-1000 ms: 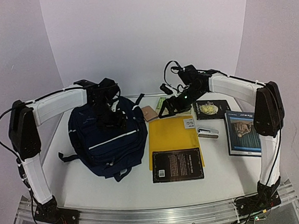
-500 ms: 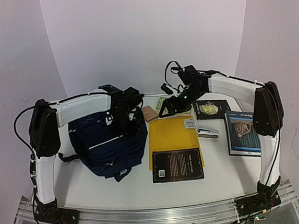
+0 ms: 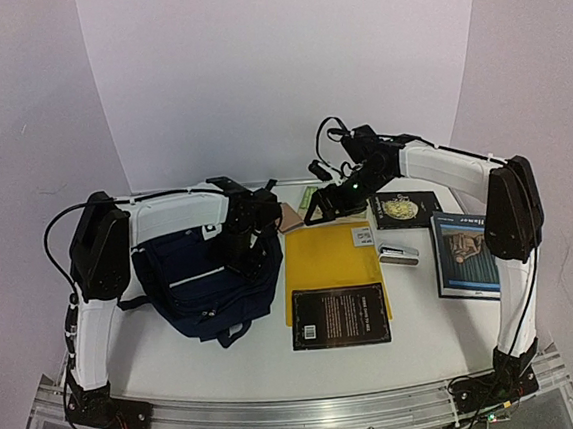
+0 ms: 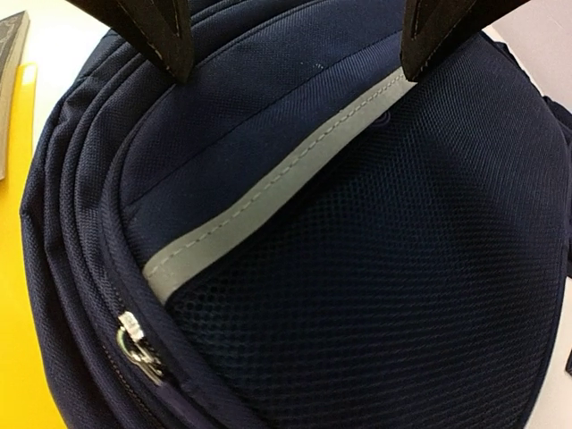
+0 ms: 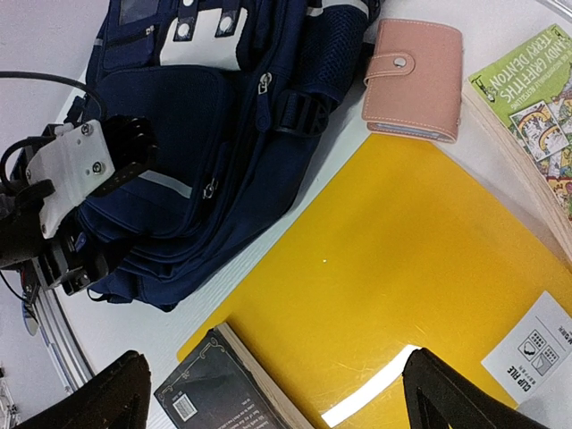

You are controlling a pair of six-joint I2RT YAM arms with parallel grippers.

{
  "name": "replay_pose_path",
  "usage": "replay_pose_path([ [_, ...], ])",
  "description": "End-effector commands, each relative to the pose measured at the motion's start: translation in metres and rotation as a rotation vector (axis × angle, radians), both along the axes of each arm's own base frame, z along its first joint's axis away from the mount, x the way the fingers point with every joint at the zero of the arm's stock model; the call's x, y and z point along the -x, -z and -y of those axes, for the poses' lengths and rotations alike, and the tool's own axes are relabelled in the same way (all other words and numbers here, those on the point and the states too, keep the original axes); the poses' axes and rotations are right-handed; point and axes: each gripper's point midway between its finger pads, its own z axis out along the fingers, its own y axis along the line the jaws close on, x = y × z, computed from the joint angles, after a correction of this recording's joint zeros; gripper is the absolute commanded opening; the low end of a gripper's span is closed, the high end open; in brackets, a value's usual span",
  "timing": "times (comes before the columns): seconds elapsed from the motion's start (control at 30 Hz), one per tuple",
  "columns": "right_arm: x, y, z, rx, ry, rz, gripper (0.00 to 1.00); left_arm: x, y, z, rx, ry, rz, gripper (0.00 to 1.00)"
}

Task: Pack the student bag
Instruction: Adjust the student bag at the center of the board.

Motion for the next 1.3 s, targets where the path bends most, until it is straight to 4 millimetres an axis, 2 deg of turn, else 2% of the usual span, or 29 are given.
replay_pose_path([
  [0.0,-0.003,-0.011,0.0,-0.001,0.004,0.047,0.98,0.011,0.008,-0.004,-0.041,0.082,-0.048,0.81],
  [0.1,-0.003,-0.012,0.002,0.005,0.006,0.054,0.98,0.019,-0.001,0.008,0.015,0.122,-0.057,0.83],
  [0.13,-0.002,-0.012,0.002,0.006,0.005,0.054,0.98,0.022,-0.005,0.011,0.034,0.132,-0.057,0.85],
  [0.17,-0.002,-0.012,0.003,0.007,0.007,0.057,0.98,0.025,-0.008,0.012,0.046,0.143,-0.057,0.97],
  [0.27,-0.001,-0.013,0.004,0.011,0.006,0.061,0.98,0.028,-0.014,0.012,0.07,0.159,-0.041,1.0],
  [0.47,-0.001,-0.012,0.005,0.017,0.007,0.063,0.98,0.018,0.012,-0.011,-0.098,0.16,-0.018,0.99],
  [0.57,-0.002,-0.012,0.006,0.023,0.009,0.069,0.98,0.009,0.013,-0.013,-0.133,0.145,0.021,0.86],
  [0.67,0.0,-0.015,0.007,0.022,0.008,0.073,0.98,0.003,0.0,-0.012,-0.122,0.117,0.068,0.55],
  [0.83,0.004,-0.023,0.006,0.0,-0.005,0.075,0.98,0.007,-0.049,-0.005,0.05,0.086,0.164,0.04],
  [0.9,0.006,-0.027,0.004,-0.017,-0.01,0.072,0.98,0.012,-0.064,-0.008,0.094,0.078,0.181,0.0],
  [1.1,0.009,-0.034,-0.004,-0.064,-0.031,0.057,0.97,0.027,-0.116,-0.01,0.262,0.08,0.254,0.0],
  [1.27,0.018,-0.048,-0.017,-0.152,-0.095,0.066,0.9,0.045,-0.159,-0.017,0.479,0.144,0.315,0.0],
])
